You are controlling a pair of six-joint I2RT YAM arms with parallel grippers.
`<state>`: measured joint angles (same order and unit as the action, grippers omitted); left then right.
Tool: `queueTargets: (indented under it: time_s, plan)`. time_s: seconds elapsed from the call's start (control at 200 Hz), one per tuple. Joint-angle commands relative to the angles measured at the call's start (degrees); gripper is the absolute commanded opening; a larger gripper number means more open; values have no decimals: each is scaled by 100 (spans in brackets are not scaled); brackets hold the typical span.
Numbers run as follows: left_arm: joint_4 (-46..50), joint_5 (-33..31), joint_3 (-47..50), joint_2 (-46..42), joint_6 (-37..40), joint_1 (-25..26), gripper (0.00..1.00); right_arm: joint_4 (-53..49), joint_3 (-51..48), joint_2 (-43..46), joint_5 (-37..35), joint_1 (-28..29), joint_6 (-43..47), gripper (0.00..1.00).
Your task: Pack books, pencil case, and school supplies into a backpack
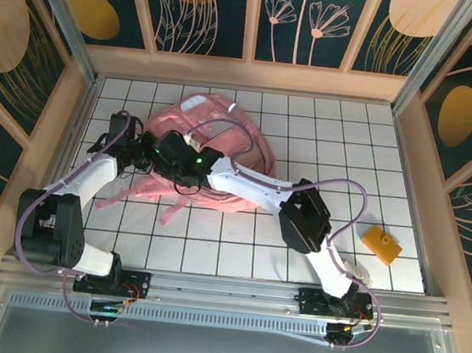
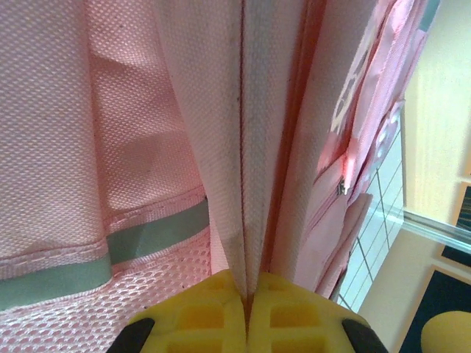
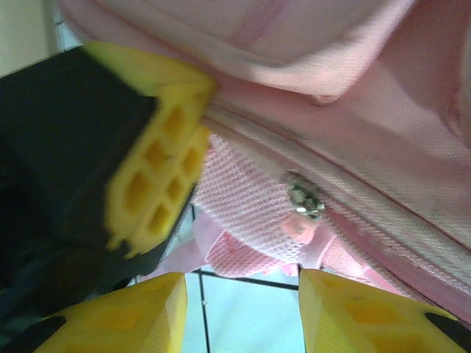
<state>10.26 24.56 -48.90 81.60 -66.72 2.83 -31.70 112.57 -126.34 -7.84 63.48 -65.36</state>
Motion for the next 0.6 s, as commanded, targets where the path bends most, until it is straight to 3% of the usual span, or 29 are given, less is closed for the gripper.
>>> queueTargets:
  time_s: [0.0,0.17,0.365,0.596]
  plan:
    - [271,492,-57,-273,-750,-42,0,-717,465,-358,-674,62,-482,44]
    - [354,558,-29,-428,-754,-28,0,-1655,1300,-797,-1450,52,-781,44]
    - [286,609,34,-531,-933,127,0,-1714,1241,-862,-1797,-19,-823,39]
    - [244,541,126,-536,-856,148,0,-1905,1120,-766,-2176,-95,-713,19]
